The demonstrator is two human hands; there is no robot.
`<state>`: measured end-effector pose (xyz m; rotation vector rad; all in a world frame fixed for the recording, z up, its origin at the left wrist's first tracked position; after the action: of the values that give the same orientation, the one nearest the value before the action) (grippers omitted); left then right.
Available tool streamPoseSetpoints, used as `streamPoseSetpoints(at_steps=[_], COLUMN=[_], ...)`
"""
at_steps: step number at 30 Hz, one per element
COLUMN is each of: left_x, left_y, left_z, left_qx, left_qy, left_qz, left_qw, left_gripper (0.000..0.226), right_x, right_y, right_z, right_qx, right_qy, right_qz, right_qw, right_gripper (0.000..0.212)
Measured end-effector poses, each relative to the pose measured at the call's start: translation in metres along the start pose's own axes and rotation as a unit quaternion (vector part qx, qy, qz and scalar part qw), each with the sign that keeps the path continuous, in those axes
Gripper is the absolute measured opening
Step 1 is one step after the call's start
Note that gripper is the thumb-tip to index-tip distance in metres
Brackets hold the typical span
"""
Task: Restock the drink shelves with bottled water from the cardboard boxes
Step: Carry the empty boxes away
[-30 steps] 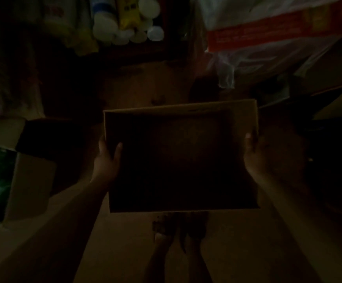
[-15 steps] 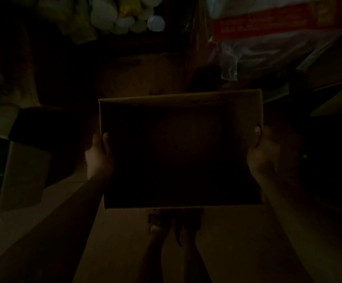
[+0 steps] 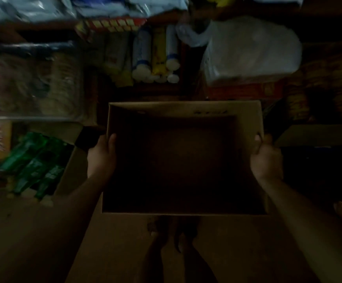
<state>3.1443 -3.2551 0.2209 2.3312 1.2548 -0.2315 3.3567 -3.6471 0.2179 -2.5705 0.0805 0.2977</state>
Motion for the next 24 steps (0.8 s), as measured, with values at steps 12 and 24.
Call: streamPoseSetpoints(at_steps=[12,24], left_x=[-0.097,-0.198], left_y=[0.012,-0.02], left_z=[-0.204,-0.371], left_qx=[-0.004,0.051], left_qy=[0.106,0.226], left_qz=[-0.017,-0.111], left_qw=[0.994,0.966], left_gripper=[0.039,0.04], right_x=[-0.033,-0.075], right_y=[-0.172,-0.361], right_z=[-0.146,-0.202], right_qx=[0.02,0.006], right_qy=[-0.044,-0.131], right_qz=[-0.171,-0.312], right_qw=[0.984,0.941], right_gripper=[0.039,0.04])
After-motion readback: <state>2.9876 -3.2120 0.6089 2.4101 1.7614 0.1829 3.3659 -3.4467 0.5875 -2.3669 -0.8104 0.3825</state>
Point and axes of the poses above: each hand's wrist, its own x-axis towards the middle knuckle, its own z-axis out of the palm, y = z × x, the point moved 7 cm from there along x, towards the middle knuckle, and after that the axes turned 14 degrees about x, right-handed, at the moved point
